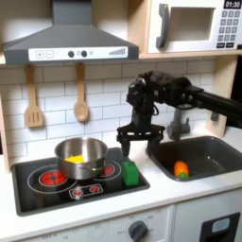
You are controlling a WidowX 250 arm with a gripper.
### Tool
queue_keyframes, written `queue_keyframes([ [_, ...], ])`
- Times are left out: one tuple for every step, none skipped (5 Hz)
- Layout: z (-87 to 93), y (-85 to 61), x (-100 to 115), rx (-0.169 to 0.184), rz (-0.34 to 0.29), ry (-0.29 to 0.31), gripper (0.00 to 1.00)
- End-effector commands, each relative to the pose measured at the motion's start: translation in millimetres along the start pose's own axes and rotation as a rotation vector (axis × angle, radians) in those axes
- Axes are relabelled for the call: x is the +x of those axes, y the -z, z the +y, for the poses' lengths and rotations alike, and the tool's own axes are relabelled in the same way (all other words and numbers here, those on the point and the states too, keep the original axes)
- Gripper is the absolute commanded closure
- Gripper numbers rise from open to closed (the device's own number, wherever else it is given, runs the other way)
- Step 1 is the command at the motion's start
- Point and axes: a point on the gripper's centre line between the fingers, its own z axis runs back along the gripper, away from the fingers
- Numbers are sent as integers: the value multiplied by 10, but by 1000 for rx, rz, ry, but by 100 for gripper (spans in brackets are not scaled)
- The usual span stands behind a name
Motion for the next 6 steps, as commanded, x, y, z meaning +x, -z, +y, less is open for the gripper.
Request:
queue_keyframes([
  [44, 106, -26, 3, 18, -5, 0],
  [49, 132, -9, 4, 12, -6, 0],
  [61, 198, 23, 6, 22, -4, 0],
  [93, 291, 25, -1, 38, -10, 0],
  [104, 378, 27, -8, 64, -9, 0],
  [134, 491, -19, -17, 93, -21, 0],
])
